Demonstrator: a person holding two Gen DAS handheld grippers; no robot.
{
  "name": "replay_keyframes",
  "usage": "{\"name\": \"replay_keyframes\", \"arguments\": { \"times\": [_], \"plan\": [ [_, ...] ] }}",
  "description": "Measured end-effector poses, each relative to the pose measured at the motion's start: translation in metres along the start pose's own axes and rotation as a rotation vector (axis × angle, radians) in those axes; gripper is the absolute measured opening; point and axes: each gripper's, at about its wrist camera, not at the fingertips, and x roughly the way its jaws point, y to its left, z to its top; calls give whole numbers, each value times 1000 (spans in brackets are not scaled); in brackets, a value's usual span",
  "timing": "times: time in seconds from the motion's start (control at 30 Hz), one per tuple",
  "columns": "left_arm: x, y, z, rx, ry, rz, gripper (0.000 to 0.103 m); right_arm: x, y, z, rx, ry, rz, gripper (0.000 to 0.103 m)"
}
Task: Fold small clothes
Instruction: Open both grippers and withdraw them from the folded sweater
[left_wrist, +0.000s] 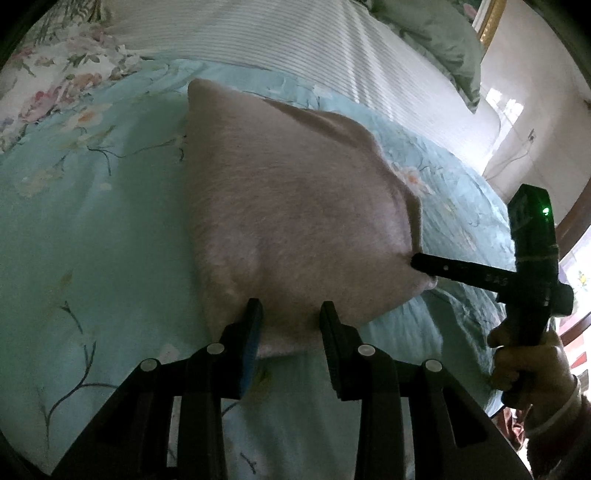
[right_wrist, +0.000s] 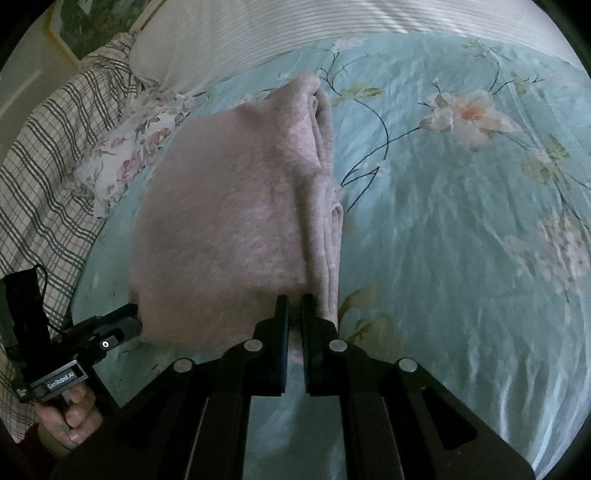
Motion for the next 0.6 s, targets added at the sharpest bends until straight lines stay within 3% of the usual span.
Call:
{"name": "replay_keyframes", "arguments": {
  "times": [0.03, 0.1, 0.13, 0.2, 0.33, 0.4, 0.5, 0.6],
  "plan": [
    [-3, 0, 0, -4, -1, -2, 40, -3, 2, 0, 1, -1, 1, 15],
    [-12, 2, -1, -44, -5, -33, 55, -11, 7, -3, -4, -13, 12, 35],
    [-17, 4, -1, -59, -15, -39, 61, -15, 10, -5, -7, -19, 15, 39],
    [-26, 6, -1, -69, -36, -16, 66, -27, 18, -9, -29, -40, 2, 50],
    [-38, 8, -6, -70, -40, 67, 76, -44, 25, -17, -53, -62, -15, 52],
    [-42, 11, -11, -71, -27, 110, 82, -49, 27, -22, -61, -64, -28, 58],
    [-44, 13, -20, -68, 3, 172, 82, -55, 29, -34, -71, -60, -45, 68],
    [-45, 15, -32, -63, 20, 219, 82, -58, 33, -49, -82, -43, -59, 70]
  ]
}}
